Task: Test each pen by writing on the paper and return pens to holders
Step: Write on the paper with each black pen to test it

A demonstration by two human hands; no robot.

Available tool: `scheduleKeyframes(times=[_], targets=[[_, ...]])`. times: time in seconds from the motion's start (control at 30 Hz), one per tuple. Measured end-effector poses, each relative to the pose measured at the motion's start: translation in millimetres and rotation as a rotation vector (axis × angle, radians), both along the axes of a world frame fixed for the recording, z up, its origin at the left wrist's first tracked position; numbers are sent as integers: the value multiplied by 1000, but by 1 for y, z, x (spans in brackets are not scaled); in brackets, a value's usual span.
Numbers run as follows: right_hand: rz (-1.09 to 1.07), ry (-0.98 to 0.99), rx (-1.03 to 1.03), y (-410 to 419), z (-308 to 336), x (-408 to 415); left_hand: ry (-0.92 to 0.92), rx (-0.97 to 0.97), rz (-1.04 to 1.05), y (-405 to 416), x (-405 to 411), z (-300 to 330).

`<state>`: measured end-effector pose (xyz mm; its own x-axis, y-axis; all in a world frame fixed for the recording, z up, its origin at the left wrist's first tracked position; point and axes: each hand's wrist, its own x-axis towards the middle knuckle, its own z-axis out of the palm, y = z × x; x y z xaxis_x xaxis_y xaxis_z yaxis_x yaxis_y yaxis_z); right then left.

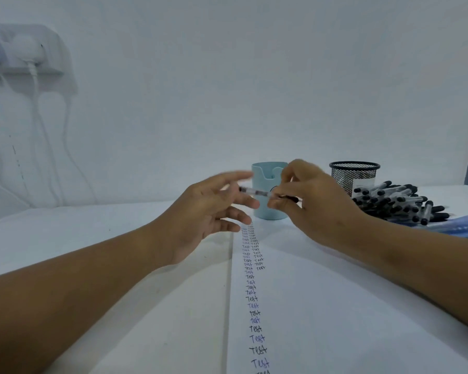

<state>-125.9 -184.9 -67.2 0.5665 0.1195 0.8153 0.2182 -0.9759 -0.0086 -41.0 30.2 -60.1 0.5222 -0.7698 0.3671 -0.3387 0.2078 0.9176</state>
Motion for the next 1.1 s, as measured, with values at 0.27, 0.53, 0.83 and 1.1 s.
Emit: scheduleKeyframes(times=[0.27, 0.53, 0.83, 1.1], targets=[[389, 320, 884, 24, 8, -16, -538, 472, 114, 8, 14, -16], [542, 810, 1046, 51, -2, -23, -653, 555, 62, 10, 19, -13], [356, 630, 839, 57, -8, -21, -637, 567, 48, 9, 18, -11], [362, 709, 798, 58, -8, -21, -643, 561, 41, 9, 17, -11]])
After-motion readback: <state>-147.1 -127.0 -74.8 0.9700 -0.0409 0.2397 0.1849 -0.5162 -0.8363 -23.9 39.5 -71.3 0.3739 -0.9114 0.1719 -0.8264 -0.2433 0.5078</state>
